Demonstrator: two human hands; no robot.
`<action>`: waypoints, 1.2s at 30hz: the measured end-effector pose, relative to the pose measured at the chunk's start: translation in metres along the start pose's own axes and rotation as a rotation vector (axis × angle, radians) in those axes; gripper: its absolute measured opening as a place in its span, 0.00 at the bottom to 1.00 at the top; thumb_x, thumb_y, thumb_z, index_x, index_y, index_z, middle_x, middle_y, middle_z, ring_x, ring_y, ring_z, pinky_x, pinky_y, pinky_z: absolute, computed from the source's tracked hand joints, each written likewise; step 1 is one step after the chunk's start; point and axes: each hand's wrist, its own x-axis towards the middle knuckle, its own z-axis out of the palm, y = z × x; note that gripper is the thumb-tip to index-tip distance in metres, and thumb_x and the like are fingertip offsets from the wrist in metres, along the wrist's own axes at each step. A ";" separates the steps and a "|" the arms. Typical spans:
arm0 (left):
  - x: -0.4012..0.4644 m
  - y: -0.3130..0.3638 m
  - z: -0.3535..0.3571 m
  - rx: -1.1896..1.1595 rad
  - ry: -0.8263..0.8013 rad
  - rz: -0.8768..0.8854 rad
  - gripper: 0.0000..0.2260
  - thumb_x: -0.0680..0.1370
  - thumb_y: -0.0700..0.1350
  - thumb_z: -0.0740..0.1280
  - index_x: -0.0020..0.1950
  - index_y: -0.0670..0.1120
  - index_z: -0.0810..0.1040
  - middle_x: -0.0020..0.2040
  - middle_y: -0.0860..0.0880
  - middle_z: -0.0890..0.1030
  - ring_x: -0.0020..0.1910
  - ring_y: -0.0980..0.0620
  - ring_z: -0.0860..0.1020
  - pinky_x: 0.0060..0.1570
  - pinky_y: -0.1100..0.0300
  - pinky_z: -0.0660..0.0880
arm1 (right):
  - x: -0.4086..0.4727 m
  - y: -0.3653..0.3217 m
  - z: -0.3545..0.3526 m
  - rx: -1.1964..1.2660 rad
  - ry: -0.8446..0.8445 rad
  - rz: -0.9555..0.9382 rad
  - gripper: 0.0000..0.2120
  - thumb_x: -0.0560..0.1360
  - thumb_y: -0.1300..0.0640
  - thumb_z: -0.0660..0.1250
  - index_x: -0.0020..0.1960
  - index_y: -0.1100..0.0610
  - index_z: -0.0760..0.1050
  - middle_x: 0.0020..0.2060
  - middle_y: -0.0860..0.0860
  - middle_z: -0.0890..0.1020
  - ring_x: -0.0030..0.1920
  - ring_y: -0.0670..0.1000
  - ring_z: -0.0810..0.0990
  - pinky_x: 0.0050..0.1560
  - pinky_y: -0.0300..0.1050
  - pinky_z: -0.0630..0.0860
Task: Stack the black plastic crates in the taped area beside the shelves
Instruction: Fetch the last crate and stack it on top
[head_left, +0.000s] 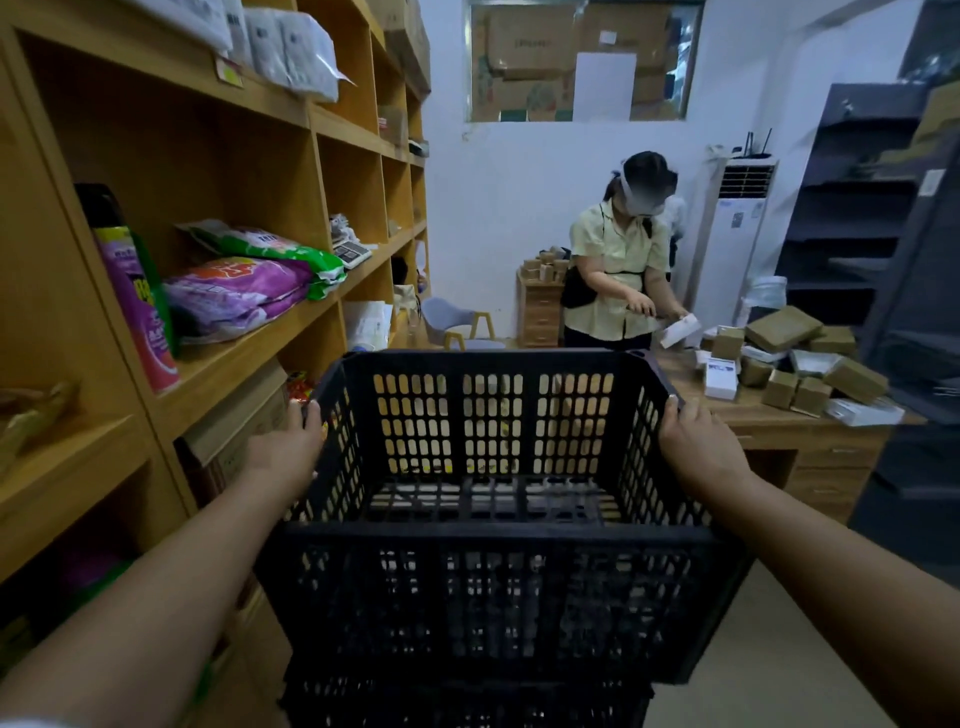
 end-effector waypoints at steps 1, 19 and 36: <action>0.003 -0.005 0.001 -0.014 0.021 -0.001 0.39 0.78 0.50 0.65 0.78 0.43 0.42 0.79 0.40 0.46 0.61 0.41 0.76 0.53 0.52 0.74 | 0.000 -0.004 -0.003 0.002 0.010 0.005 0.26 0.79 0.65 0.53 0.74 0.67 0.50 0.67 0.69 0.66 0.66 0.63 0.69 0.65 0.52 0.68; 0.026 -0.015 0.033 -0.016 -0.105 0.055 0.40 0.78 0.51 0.65 0.78 0.44 0.40 0.79 0.42 0.44 0.63 0.43 0.75 0.51 0.53 0.76 | 0.013 -0.044 0.022 0.054 -0.075 0.002 0.24 0.79 0.63 0.54 0.73 0.67 0.55 0.61 0.64 0.71 0.60 0.59 0.74 0.59 0.49 0.72; 0.020 -0.011 0.034 -0.179 -0.073 0.006 0.37 0.78 0.54 0.64 0.78 0.45 0.45 0.79 0.43 0.48 0.71 0.41 0.63 0.61 0.46 0.72 | 0.001 -0.039 0.009 0.305 -0.228 -0.026 0.24 0.76 0.50 0.62 0.69 0.57 0.63 0.72 0.63 0.59 0.69 0.61 0.65 0.61 0.54 0.72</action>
